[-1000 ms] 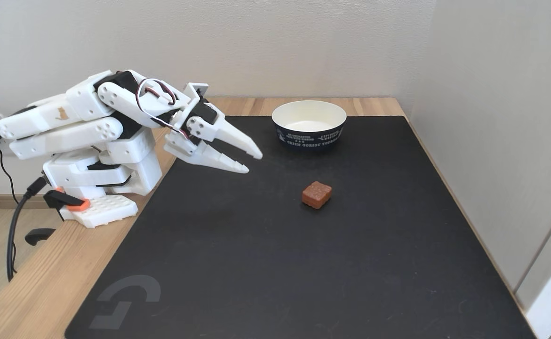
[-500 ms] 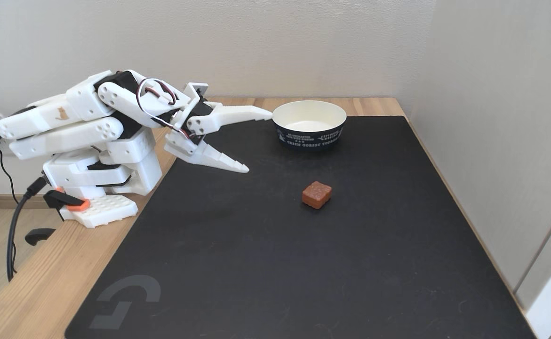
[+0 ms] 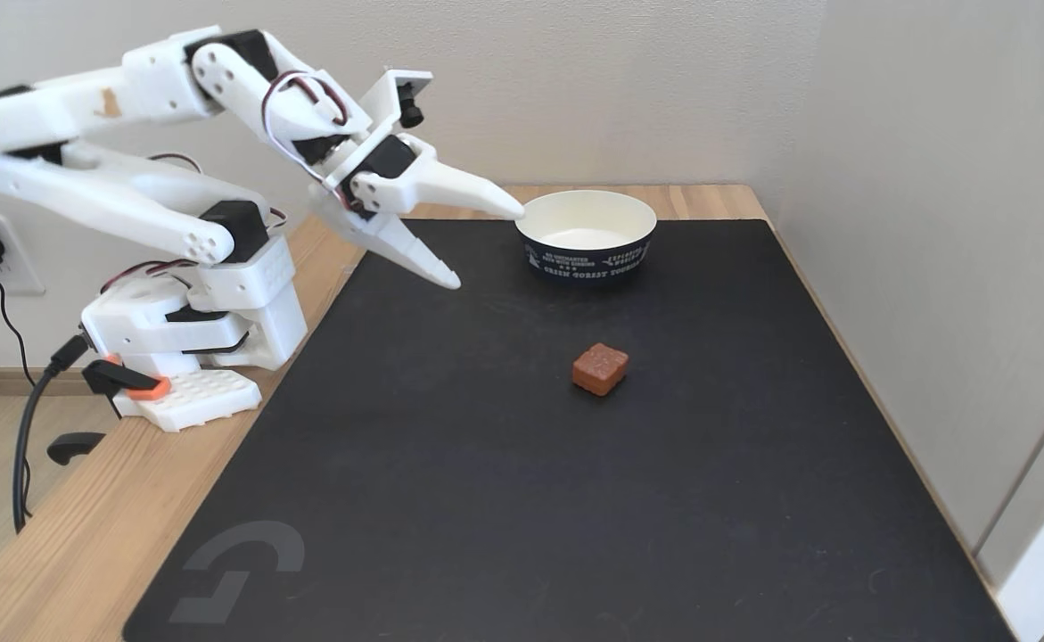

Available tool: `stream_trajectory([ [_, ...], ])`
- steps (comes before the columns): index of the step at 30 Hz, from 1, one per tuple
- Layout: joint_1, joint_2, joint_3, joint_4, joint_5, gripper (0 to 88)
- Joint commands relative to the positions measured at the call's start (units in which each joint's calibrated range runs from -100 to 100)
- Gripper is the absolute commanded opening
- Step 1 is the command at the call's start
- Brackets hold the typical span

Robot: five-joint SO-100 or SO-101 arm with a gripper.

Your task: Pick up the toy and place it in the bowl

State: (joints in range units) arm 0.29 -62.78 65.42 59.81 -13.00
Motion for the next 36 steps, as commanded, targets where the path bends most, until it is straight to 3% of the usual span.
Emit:
stream_trajectory([
  [1, -0.4, 25.2, -20.0, 0.6, -3.2, 45.5],
  [9, -4.4, 60.0, -55.5, 14.8, -7.6, 45.0],
  [18, -4.3, 82.2, -78.5, 17.5, -8.3, 44.9],
  [36, -2.9, 96.6, -81.6, 10.4, -8.3, 44.6],
])
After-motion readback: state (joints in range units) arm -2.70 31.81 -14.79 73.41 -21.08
